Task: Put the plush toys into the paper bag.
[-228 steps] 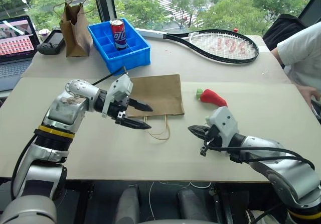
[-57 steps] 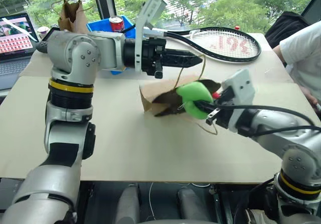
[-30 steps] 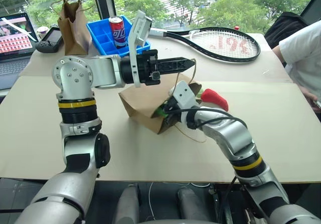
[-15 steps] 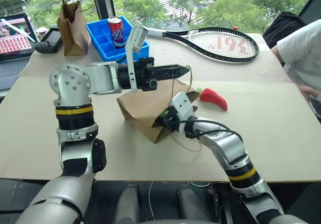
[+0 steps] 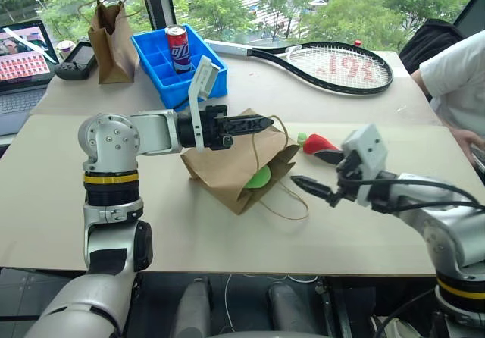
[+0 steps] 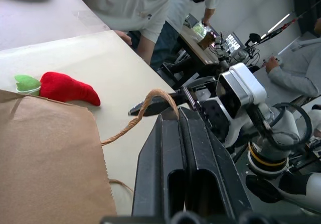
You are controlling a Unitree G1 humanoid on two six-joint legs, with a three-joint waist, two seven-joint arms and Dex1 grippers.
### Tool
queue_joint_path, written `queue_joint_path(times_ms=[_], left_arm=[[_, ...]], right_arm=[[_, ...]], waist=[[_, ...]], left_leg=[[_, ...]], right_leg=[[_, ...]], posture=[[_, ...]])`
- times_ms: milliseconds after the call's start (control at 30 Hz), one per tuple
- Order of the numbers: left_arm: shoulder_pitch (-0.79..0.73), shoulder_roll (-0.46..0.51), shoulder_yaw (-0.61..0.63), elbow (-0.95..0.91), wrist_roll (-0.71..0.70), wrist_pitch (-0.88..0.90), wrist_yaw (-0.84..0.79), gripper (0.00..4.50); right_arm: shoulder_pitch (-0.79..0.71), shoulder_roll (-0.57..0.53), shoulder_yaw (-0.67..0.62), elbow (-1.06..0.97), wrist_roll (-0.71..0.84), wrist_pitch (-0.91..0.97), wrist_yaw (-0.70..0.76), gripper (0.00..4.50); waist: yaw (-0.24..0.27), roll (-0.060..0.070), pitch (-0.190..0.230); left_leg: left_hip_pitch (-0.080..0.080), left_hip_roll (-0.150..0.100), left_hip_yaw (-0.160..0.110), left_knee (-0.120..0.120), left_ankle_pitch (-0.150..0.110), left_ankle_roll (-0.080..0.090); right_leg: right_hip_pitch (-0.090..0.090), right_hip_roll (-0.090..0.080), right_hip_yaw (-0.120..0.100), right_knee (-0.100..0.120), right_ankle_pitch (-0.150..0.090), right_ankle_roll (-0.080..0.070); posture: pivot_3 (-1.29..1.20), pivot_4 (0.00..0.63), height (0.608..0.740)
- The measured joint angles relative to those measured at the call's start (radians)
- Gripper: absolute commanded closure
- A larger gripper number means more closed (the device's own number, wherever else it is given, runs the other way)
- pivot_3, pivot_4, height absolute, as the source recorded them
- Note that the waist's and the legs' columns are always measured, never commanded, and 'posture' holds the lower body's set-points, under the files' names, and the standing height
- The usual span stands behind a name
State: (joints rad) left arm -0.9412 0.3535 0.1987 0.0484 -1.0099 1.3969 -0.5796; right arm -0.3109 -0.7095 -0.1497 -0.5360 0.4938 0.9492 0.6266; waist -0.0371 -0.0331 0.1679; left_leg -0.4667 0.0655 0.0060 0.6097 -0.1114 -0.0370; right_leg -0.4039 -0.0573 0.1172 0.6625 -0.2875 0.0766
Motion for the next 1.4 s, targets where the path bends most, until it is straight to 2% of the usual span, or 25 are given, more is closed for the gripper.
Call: queue_joint_path(times_ms=[167, 400, 500, 633, 800, 867, 933, 1133, 1233, 1400], left_arm=[[0.005, 0.004, 0.004, -0.020, -0.003, 0.000, 0.008, 4.50], [0.010, 0.009, 0.014, -0.043, -0.013, 0.001, 0.023, 4.50], [0.012, 0.012, 0.019, -0.056, -0.014, 0.002, 0.032, 4.50], [0.012, 0.014, 0.021, -0.061, -0.015, 0.002, 0.043, 4.50], [0.010, 0.014, 0.026, -0.057, -0.015, 0.002, 0.052, 4.50], [-0.003, 0.006, 0.027, -0.050, -0.015, 0.001, 0.055, 4.50], [-0.035, 0.002, 0.029, -0.033, -0.015, -0.002, 0.058, 4.50], [-0.059, -0.009, 0.023, -0.012, -0.012, -0.013, 0.050, 4.50], [-0.069, -0.011, 0.016, -0.011, -0.013, -0.026, 0.035, 4.50], [-0.072, -0.016, 0.015, -0.010, -0.014, -0.032, 0.031, 4.50]], right_arm=[[-0.076, -0.014, 0.037, 0.274, -0.171, -0.153, -0.086, 0.04], [-0.312, 0.120, 0.175, 0.894, -0.356, -0.490, -0.125, 0.04], [-0.368, 0.164, 0.182, 1.082, -0.386, -0.598, -0.109, 0.73], [-0.383, 0.169, 0.178, 1.155, -0.394, -0.671, -0.079, 2.08], [-0.261, 0.122, 0.140, 0.984, -0.368, -0.627, -0.032, 3.81], [-0.188, 0.070, 0.118, 0.846, -0.349, -0.558, -0.016, 4.43], [-0.086, -0.022, 0.059, 0.588, -0.295, -0.419, 0.020, 4.48], [0.027, -0.145, -0.021, 0.188, -0.147, -0.136, 0.087, 4.48], [0.015, -0.144, 0.037, 0.030, -0.075, 0.013, 0.086, 4.48], [-0.076, -0.055, 0.165, 0.022, -0.080, 0.073, 0.020, 4.48]], waist=[[-0.004, 0.000, 0.000], [-0.010, 0.000, 0.001], [-0.006, 0.000, 0.001], [-0.004, 0.000, 0.001], [-0.002, 0.000, 0.001], [0.001, 0.001, 0.001], [0.001, 0.001, 0.001], [-0.011, 0.001, 0.001], [-0.012, 0.001, 0.001], [-0.008, 0.000, 0.001]], left_leg=[[0.000, -0.001, 0.000, 0.000, 0.000, 0.000], [0.001, -0.001, 0.000, -0.001, 0.000, 0.000], [0.000, -0.002, 0.000, -0.002, 0.000, 0.000], [0.001, -0.002, 0.000, -0.001, 0.001, -0.001], [0.000, -0.002, -0.001, -0.001, 0.001, -0.001], [0.000, -0.003, -0.001, -0.001, 0.001, -0.001], [0.000, -0.003, -0.001, -0.001, 0.001, -0.001], [0.005, -0.002, -0.001, -0.002, 0.001, -0.001], [0.005, -0.002, -0.001, -0.001, 0.001, -0.001], [0.005, -0.003, -0.001, -0.001, 0.001, -0.001]], right_leg=[[0.000, 0.000, 0.001, 0.000, 0.000, 0.000], [0.000, 0.000, 0.002, 0.000, 0.000, 0.000], [0.001, -0.001, 0.002, -0.001, 0.000, 0.000], [0.002, -0.001, 0.001, 0.000, 0.000, 0.000], [0.002, -0.001, 0.001, 0.000, 0.000, 0.001], [0.001, -0.001, 0.001, 0.000, 0.000, 0.001], [0.001, -0.001, 0.001, 0.000, -0.001, 0.001], [0.004, 0.000, 0.002, 0.000, -0.001, 0.002], [0.004, 0.001, 0.003, 0.000, -0.001, 0.002], [0.004, 0.000, 0.004, 0.000, -0.001, 0.002]], posture=[[0.00, 0.150, 0.740], [0.00, 0.150, 0.740], [0.00, 0.150, 0.740], [0.00, 0.150, 0.740], [0.00, 0.150, 0.740], [0.00, 0.150, 0.740], [0.00, 0.150, 0.740], [0.00, 0.150, 0.740], [0.00, 0.150, 0.740], [0.00, 0.150, 0.740]])
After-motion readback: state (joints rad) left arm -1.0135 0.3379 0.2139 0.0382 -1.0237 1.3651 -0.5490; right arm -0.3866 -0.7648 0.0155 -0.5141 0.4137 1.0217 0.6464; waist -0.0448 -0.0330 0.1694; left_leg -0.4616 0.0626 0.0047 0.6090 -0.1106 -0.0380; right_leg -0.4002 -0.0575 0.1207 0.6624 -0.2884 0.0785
